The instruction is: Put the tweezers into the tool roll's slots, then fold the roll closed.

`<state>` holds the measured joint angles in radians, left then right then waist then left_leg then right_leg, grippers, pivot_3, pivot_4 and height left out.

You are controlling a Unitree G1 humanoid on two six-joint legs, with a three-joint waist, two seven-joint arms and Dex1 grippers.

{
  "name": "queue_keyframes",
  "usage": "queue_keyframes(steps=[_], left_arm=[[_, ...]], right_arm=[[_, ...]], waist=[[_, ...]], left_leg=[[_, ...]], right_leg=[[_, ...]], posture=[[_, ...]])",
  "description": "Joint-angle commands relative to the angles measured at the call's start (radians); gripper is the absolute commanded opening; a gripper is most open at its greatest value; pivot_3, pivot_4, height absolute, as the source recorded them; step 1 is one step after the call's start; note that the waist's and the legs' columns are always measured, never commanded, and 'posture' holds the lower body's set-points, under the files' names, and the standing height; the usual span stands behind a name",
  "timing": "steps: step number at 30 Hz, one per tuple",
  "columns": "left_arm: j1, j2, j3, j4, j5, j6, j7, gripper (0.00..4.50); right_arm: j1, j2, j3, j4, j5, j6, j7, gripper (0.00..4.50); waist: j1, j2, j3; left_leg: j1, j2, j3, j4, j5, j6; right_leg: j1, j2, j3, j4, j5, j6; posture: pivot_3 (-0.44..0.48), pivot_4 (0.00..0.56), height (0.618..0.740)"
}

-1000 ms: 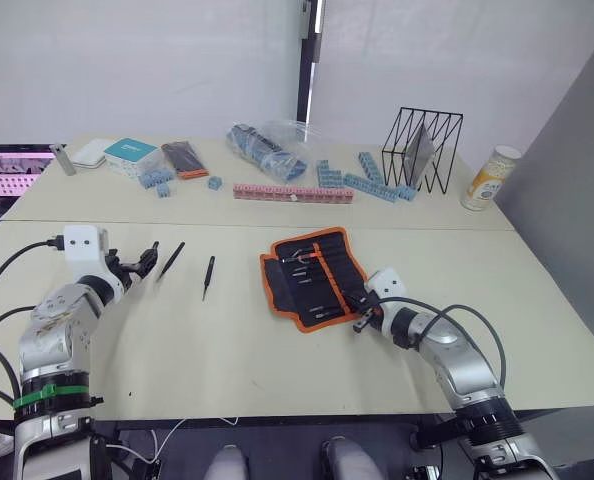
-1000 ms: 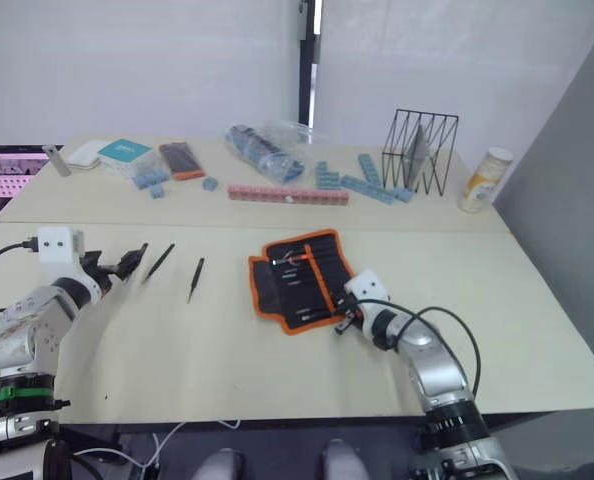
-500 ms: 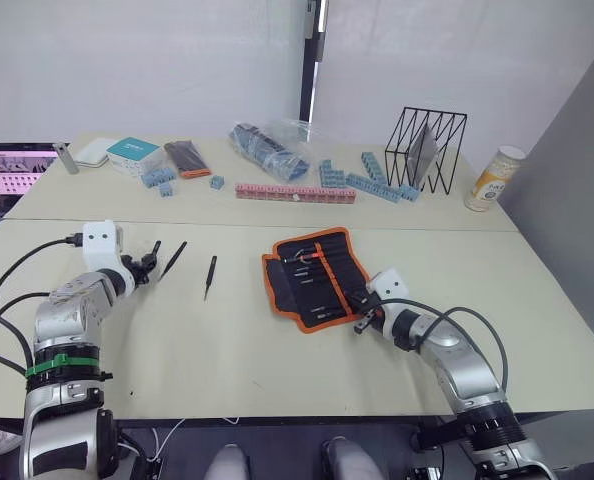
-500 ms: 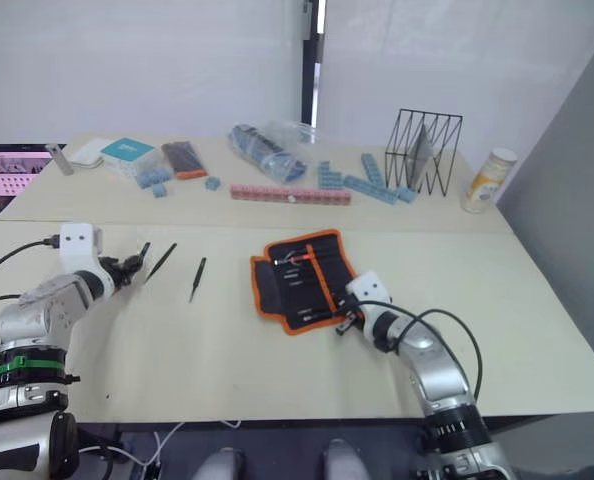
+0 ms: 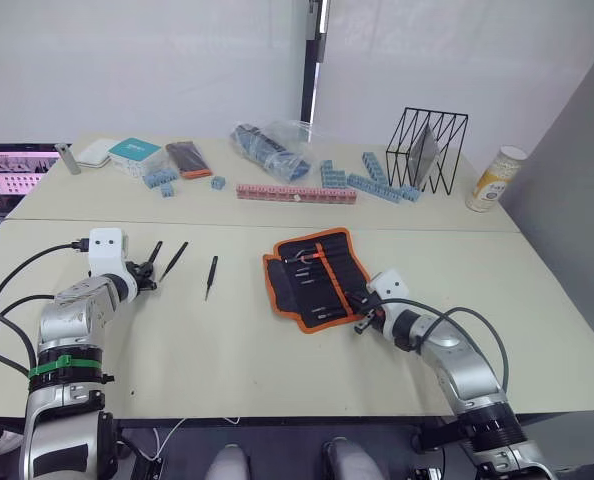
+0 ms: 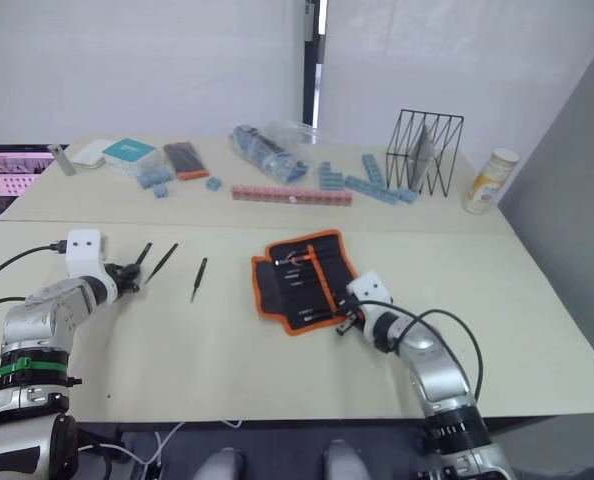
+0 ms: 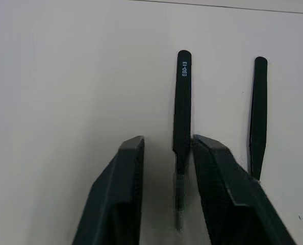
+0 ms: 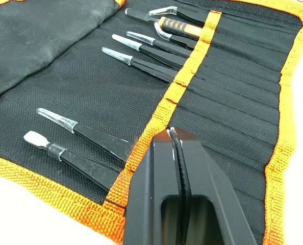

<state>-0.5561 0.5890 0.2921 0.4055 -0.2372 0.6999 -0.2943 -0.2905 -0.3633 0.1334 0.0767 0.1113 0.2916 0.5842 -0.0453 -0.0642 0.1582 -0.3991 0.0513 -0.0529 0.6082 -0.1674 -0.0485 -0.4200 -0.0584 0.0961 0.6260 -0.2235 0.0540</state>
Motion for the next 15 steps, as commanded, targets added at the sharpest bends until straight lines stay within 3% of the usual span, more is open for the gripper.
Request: queue_keyframes(steps=[1,6,10,15], left_arm=[[-0.009,-0.018,-0.008,0.028,0.005,0.003,0.007,0.03],[-0.024,-0.008,0.005,0.075,0.014,-0.123,-0.002,0.03],[-0.046,-0.008,0.020,0.032,-0.009,-0.179,-0.019,0.03],[-0.094,-0.014,-0.038,-0.075,-0.015,-0.244,-0.102,0.03]], right_arm=[[0.043,-0.006,0.024,0.052,-0.024,0.056,0.001,0.00],[0.042,-0.013,0.016,0.059,-0.025,0.052,0.002,0.00],[0.041,-0.016,0.010,0.060,-0.025,0.052,0.000,0.00],[0.041,-0.013,0.008,0.060,-0.027,0.051,-0.004,0.00]], waist=[[0.001,0.000,0.000],[0.002,0.002,-0.001],[0.002,0.002,-0.001],[0.004,0.002,0.000]], left_leg=[[0.000,0.000,0.000,0.000,0.000,0.000],[0.000,0.000,0.000,0.000,0.000,-0.001],[-0.001,0.000,0.000,0.001,0.000,-0.001],[-0.002,0.000,0.000,0.001,0.000,-0.001]], right_leg=[[0.000,0.000,0.000,0.000,0.000,0.000],[0.000,0.000,0.000,0.000,0.000,0.000],[0.000,0.000,0.000,0.000,0.000,0.000],[-0.001,0.000,0.000,-0.001,0.000,0.000]], posture=[[0.000,0.150,0.737],[0.000,0.150,0.737],[0.000,0.150,0.737],[0.000,0.150,0.737]])
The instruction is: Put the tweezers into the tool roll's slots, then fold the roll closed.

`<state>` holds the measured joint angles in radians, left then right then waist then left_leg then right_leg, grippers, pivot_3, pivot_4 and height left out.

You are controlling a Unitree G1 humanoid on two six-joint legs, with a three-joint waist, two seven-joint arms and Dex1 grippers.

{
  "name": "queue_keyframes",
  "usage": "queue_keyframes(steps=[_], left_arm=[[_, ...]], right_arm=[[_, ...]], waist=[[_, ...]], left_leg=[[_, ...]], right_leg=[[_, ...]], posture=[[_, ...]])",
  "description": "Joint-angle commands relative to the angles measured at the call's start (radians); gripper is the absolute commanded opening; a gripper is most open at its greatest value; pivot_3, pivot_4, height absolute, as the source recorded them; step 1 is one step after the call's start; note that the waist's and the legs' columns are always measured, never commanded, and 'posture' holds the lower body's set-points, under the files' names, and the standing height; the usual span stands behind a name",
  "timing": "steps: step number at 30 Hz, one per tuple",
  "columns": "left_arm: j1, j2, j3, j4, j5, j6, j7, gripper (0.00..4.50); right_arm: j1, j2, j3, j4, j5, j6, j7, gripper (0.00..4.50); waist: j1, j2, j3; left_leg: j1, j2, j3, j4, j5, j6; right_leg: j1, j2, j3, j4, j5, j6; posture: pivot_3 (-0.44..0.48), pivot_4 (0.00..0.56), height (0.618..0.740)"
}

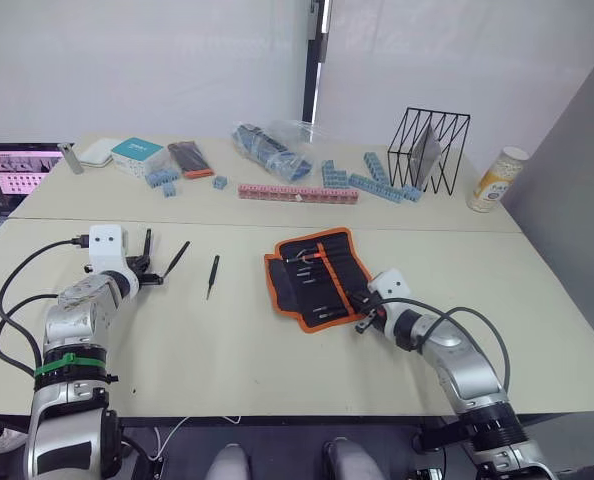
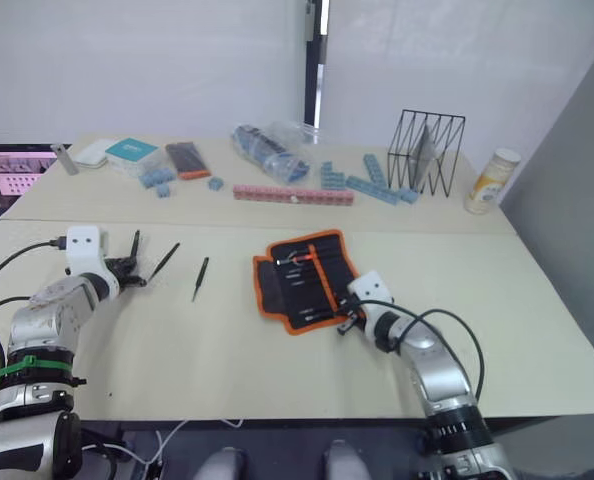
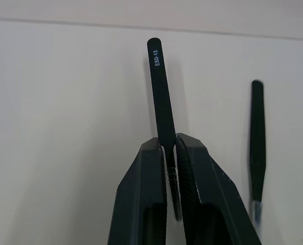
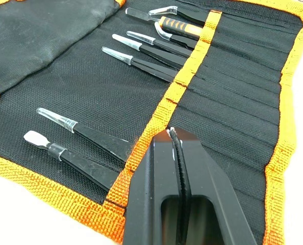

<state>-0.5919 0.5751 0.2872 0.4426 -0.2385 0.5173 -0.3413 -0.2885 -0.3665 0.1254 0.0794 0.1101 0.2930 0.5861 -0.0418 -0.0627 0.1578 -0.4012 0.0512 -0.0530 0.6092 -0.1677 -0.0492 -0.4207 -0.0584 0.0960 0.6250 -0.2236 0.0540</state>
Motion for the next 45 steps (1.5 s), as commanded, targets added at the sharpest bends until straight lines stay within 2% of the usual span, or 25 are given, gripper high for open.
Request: queue_keyframes(steps=[1,6,11,15,17,22,34,45], left_arm=[[-0.070,-0.007,-0.056,-0.146,-0.018,-0.065,-0.084,0.03],[-0.129,-0.031,-0.173,-0.250,-0.043,-0.020,-0.239,0.03],[-0.185,-0.021,-0.323,-0.274,-0.040,0.058,-0.406,0.03],[-0.213,-0.003,-0.481,-0.333,-0.046,0.091,-0.616,0.03],[-0.246,-0.019,-0.522,-0.299,-0.041,0.105,-0.666,0.03],[-0.330,-0.061,-0.657,-0.137,0.067,0.063,-0.736,0.03],[-0.412,-0.176,-0.724,0.101,0.204,-0.052,-0.784,0.03],[-0.380,-0.172,-0.709,0.085,0.240,-0.055,-0.831,0.03]], right_arm=[[0.039,-0.008,0.015,0.056,-0.026,0.049,-0.009,0.00],[0.042,0.003,0.010,0.041,-0.026,0.051,-0.033,0.00],[0.034,0.013,0.004,0.004,-0.025,0.060,-0.062,0.00],[0.030,0.023,-0.011,-0.029,-0.020,0.078,-0.087,0.00],[0.034,0.026,-0.011,-0.037,-0.021,0.081,-0.095,0.00],[0.041,0.044,-0.021,-0.051,-0.019,0.088,-0.121,0.00],[0.065,0.059,-0.021,-0.093,-0.019,0.112,-0.152,0.00],[0.072,0.056,-0.015,-0.094,-0.017,0.118,-0.150,0.00]], waist=[[0.001,0.000,0.000],[-0.001,0.000,0.000],[-0.005,0.001,0.001],[-0.006,0.003,0.002],[-0.005,0.003,0.002],[-0.004,0.005,0.003],[-0.004,0.006,0.004],[-0.003,0.007,0.004]], left_leg=[[0.000,0.000,0.000,0.000,0.000,0.000],[0.000,0.000,0.001,0.001,0.000,0.000],[-0.001,0.000,0.000,0.000,0.001,0.002],[-0.004,0.000,0.000,0.000,0.003,0.005],[-0.004,-0.001,0.000,0.001,0.003,0.005],[-0.004,-0.001,-0.001,0.001,0.003,0.005],[-0.006,-0.002,-0.002,0.000,0.003,0.005],[-0.007,-0.002,-0.002,0.000,0.003,0.005]], right_leg=[[0.000,0.000,0.000,0.000,0.000,0.000],[0.001,0.000,0.001,-0.001,0.000,0.000],[-0.001,0.000,0.001,-0.001,0.000,0.000],[-0.002,0.000,0.001,-0.001,0.000,0.000],[-0.002,0.000,0.001,-0.001,0.000,0.000],[-0.002,0.000,0.001,-0.001,0.000,0.000],[-0.003,0.000,0.001,-0.001,0.000,0.000],[-0.003,0.000,0.001,-0.001,0.000,0.001]], posture=[[0.000,0.150,0.737],[0.000,0.150,0.737],[0.000,0.150,0.737],[0.000,0.150,0.737],[0.000,0.150,0.737],[0.000,0.150,0.737],[0.000,0.150,0.737],[0.000,0.150,0.737]])
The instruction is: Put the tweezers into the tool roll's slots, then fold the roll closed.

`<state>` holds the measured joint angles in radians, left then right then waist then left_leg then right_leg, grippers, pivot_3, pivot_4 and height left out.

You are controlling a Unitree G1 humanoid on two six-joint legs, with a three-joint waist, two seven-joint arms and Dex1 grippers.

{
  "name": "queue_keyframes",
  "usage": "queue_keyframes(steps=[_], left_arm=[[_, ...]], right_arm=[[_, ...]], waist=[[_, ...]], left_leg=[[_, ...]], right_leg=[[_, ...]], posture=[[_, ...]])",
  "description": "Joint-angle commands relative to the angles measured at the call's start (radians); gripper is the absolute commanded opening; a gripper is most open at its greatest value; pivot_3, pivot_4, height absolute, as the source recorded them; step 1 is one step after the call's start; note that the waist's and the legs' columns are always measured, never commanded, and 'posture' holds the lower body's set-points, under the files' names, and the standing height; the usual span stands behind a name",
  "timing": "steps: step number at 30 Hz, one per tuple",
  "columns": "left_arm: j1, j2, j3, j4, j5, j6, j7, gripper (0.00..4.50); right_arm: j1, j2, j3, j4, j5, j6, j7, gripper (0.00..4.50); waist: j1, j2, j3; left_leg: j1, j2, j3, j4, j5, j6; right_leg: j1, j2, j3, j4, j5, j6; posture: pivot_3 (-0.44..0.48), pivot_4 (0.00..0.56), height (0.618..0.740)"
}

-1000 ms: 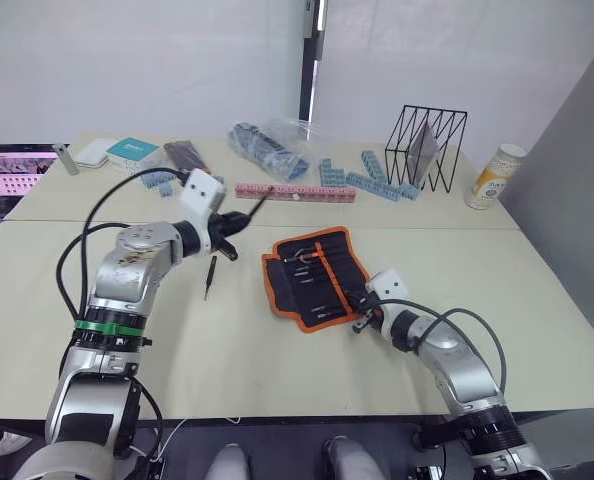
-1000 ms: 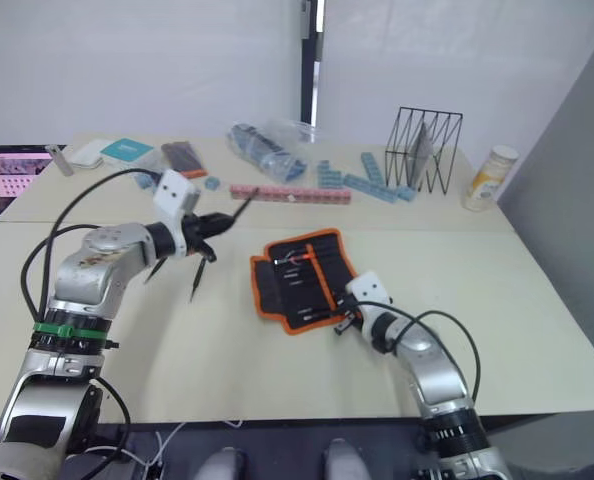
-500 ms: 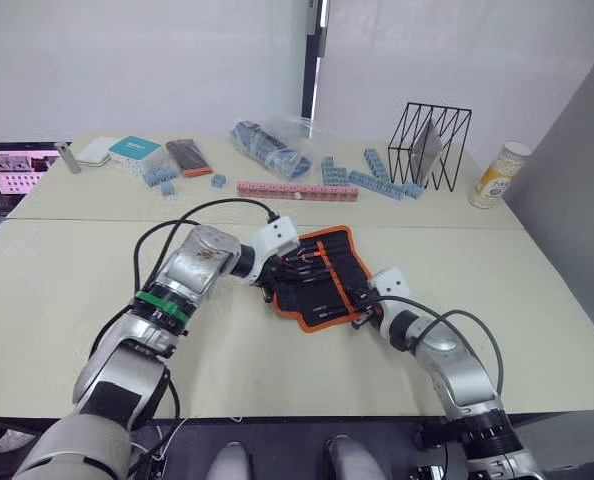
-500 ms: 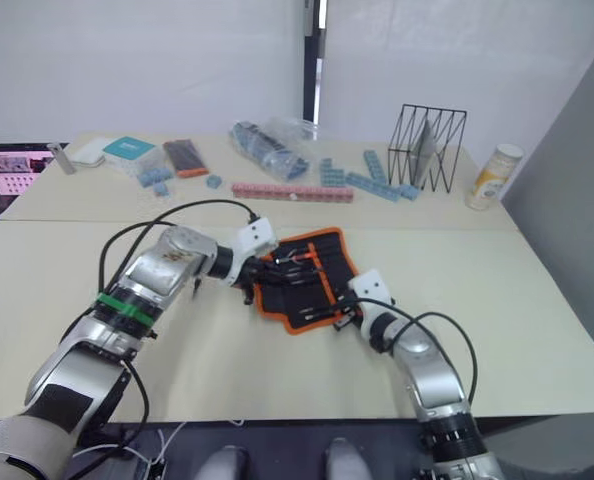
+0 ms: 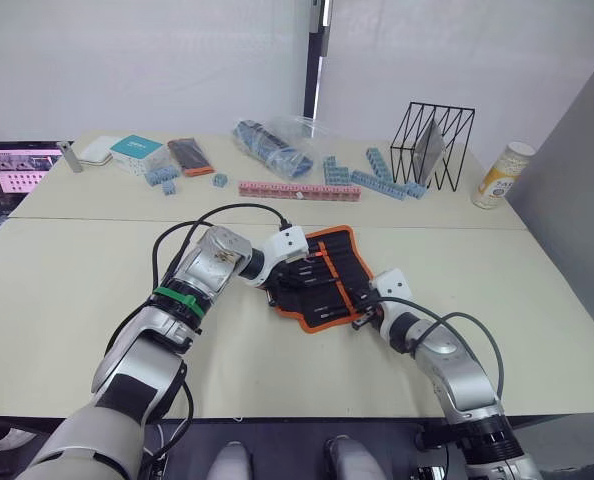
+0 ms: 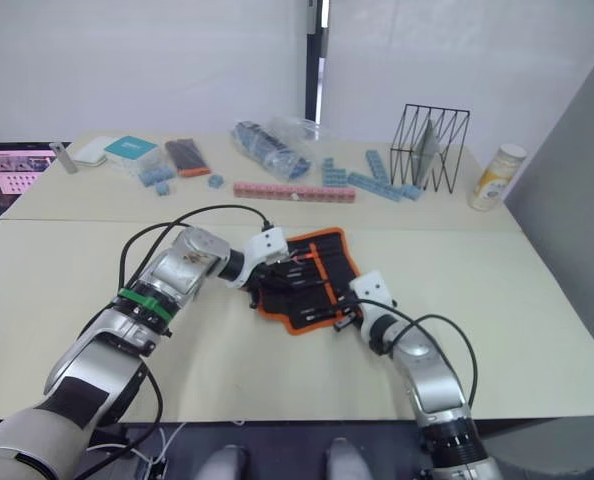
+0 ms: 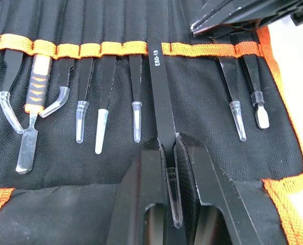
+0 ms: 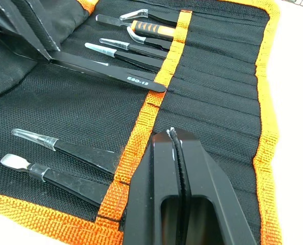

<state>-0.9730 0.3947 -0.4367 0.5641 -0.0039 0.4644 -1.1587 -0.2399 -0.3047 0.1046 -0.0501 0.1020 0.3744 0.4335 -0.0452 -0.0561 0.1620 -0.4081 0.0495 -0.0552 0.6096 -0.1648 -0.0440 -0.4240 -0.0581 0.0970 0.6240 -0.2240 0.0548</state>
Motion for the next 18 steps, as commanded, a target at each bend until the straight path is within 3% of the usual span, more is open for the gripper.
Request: queue_keyframes(steps=[1,18], left_arm=[[0.005,0.011,0.014,-0.039,0.008,0.001,-0.015,0.03],[0.016,0.003,0.021,-0.027,0.045,-0.002,0.002,0.03]], right_arm=[[0.021,-0.005,0.008,0.039,-0.009,0.037,0.005,0.00],[0.019,-0.009,0.013,0.038,-0.010,0.044,0.018,0.00]], waist=[[0.000,0.000,0.000],[0.000,0.000,0.000]], left_leg=[[0.000,0.000,0.000,0.000,0.000,0.000],[0.001,0.000,0.000,0.000,0.000,0.000]], right_leg=[[0.000,0.000,0.000,0.000,0.000,0.000],[0.001,0.000,0.000,0.001,0.000,0.000]], posture=[[0.000,0.150,0.737],[0.000,0.150,0.737]])
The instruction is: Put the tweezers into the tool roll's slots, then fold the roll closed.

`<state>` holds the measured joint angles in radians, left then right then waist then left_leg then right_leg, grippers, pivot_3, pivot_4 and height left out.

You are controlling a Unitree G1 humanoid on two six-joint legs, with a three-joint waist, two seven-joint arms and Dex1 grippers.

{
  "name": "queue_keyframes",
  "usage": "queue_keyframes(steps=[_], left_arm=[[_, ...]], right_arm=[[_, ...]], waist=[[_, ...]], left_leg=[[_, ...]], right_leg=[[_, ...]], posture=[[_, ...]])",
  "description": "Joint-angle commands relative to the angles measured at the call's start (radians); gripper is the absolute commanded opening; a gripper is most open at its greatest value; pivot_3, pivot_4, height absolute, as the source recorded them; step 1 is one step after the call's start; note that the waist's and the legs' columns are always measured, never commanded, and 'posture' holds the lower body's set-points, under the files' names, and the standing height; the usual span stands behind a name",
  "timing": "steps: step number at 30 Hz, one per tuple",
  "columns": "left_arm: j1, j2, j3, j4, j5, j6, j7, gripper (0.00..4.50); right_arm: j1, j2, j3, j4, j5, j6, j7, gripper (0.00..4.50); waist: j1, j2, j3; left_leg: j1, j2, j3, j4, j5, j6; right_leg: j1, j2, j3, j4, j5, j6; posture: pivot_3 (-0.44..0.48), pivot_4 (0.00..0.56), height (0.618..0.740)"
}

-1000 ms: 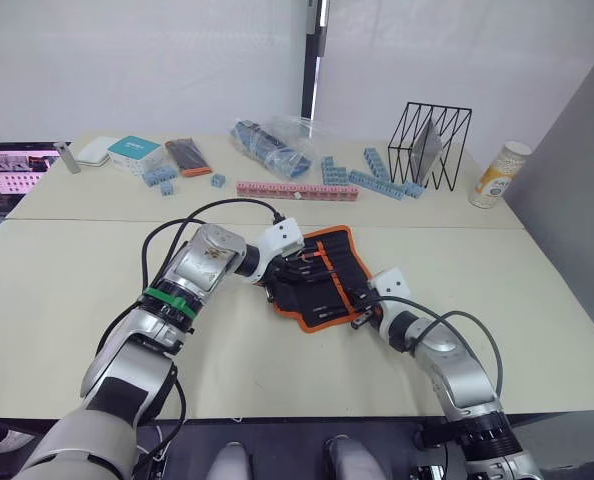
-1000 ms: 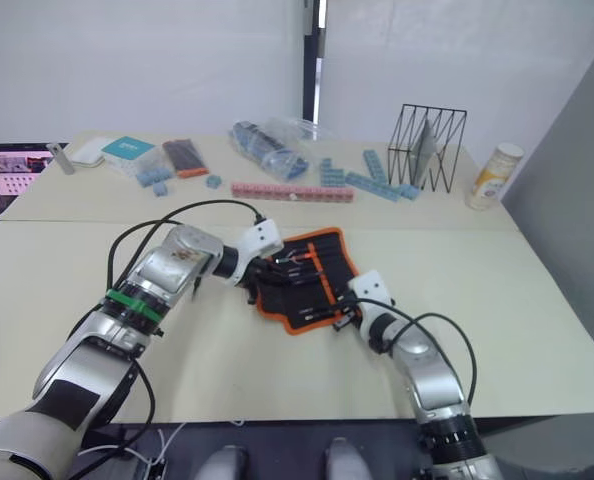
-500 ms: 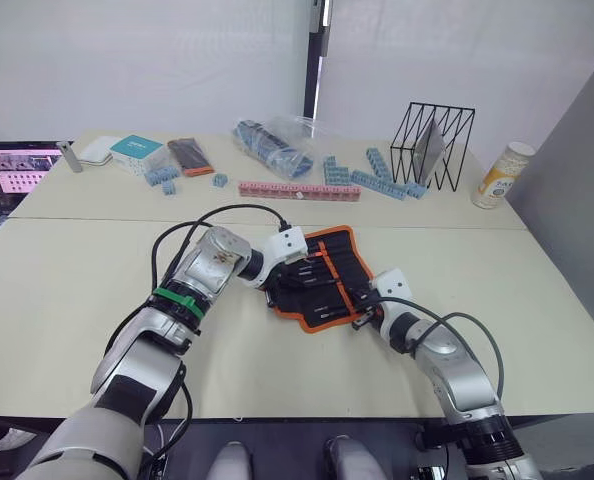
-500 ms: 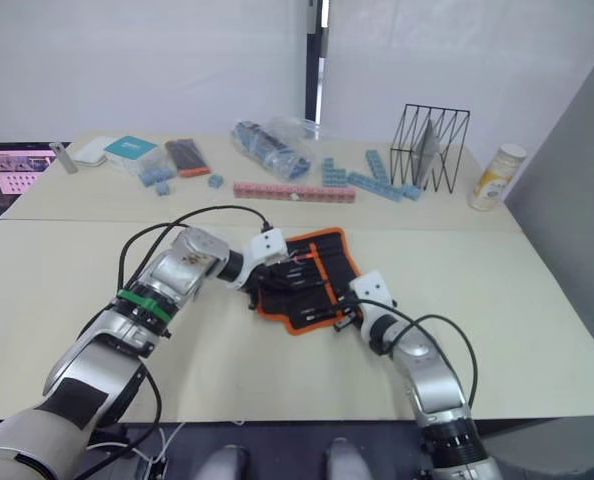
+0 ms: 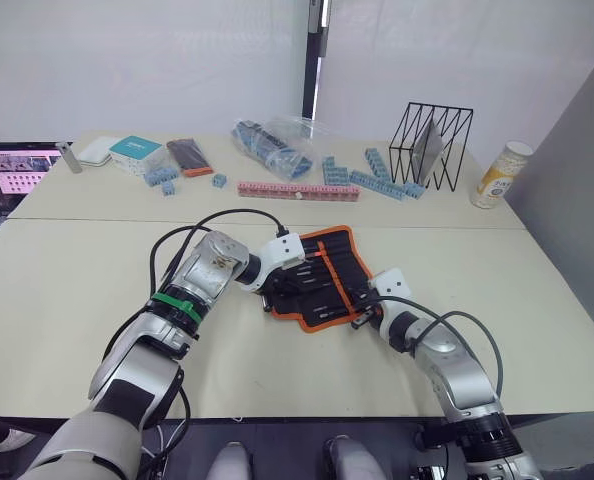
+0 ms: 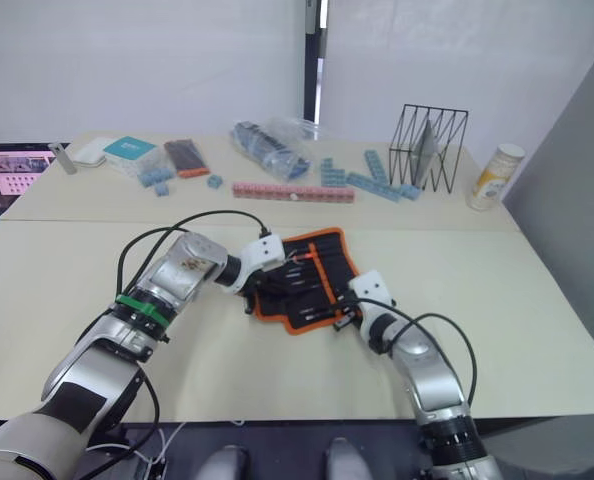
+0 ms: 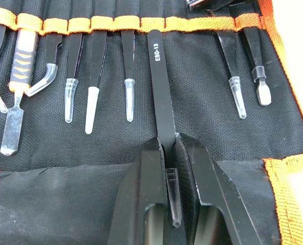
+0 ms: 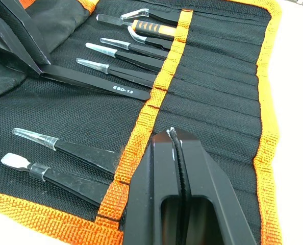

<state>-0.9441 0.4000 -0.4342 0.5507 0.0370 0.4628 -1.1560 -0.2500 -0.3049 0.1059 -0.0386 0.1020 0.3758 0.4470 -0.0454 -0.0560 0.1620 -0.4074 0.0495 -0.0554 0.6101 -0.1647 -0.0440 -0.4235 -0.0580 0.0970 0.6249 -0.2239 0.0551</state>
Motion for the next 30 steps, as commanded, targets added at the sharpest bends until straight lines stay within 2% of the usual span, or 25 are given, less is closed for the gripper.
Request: queue_keyframes(steps=[1,7,30], left_arm=[[-0.012,-0.001,0.019,-0.014,0.004,0.002,-0.003,0.03],[-0.016,-0.001,0.022,-0.002,0.007,-0.002,0.003,0.03],[-0.096,-0.121,0.002,0.115,0.050,-0.069,-0.015,0.03]], right_arm=[[0.030,-0.009,0.012,0.026,-0.010,0.043,0.005,0.00],[0.027,-0.007,0.014,0.031,-0.010,0.043,0.007,0.00],[0.023,0.000,0.023,0.038,-0.012,0.048,0.010,0.00]], waist=[[0.000,0.000,0.000],[0.000,0.000,0.000],[0.000,0.000,0.000]], left_leg=[[0.000,0.000,0.000,0.000,0.000,0.000],[0.000,0.000,0.000,0.000,0.000,0.000],[0.001,0.000,0.000,0.001,0.000,0.000]], right_leg=[[0.000,0.000,0.000,0.000,0.000,0.000],[0.000,0.000,0.000,0.000,0.000,0.000],[0.001,0.000,0.000,0.001,0.002,0.003]], posture=[[0.000,0.150,0.737],[0.000,0.150,0.737],[0.000,0.150,0.737]])
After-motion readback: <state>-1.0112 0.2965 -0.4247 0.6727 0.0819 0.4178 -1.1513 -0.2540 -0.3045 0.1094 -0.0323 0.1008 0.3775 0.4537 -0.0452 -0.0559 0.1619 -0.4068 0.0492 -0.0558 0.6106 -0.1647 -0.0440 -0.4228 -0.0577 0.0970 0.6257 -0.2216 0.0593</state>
